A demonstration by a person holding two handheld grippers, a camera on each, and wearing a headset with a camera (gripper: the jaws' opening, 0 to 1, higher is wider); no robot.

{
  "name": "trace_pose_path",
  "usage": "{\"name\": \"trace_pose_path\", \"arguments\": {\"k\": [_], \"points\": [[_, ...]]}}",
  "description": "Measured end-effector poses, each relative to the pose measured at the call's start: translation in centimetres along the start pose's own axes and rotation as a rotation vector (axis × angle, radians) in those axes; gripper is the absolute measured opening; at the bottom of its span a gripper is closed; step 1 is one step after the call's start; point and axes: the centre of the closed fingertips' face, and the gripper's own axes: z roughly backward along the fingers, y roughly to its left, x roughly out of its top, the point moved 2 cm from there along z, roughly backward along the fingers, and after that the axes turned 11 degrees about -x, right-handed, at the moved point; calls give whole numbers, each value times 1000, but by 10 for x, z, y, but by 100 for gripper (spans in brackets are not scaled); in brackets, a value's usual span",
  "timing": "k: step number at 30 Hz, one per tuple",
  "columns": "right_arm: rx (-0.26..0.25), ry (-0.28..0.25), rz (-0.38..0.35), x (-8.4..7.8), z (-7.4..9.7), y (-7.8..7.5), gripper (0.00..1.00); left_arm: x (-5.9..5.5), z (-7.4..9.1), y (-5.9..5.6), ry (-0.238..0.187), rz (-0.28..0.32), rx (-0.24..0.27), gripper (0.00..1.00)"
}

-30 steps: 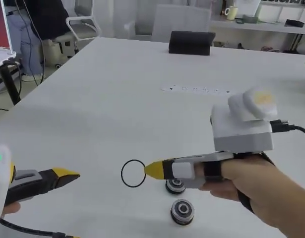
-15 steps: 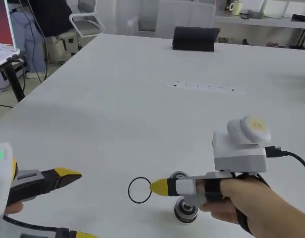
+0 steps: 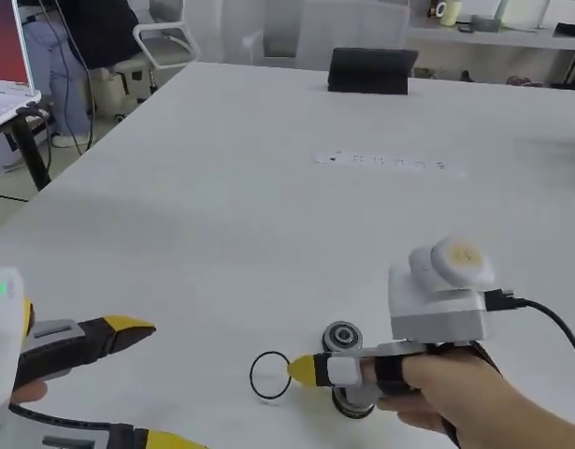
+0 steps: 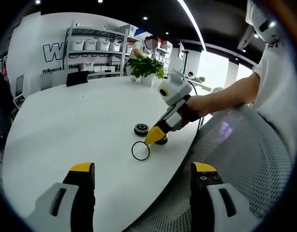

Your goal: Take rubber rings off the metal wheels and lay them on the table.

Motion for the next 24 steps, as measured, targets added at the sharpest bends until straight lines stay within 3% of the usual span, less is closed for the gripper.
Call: {"name": "trace_pose_path", "arguments": {"k": [9, 15, 24], "points": [[-26, 6, 55, -3, -5, 0, 0, 0, 0, 1, 3, 6, 3, 79], [-48, 0, 132, -5, -7, 3, 0, 0, 1, 1, 2, 9, 6, 78], [-60, -7, 145, -3, -7, 1, 0, 0, 1, 2, -5, 19, 14, 77]]}}
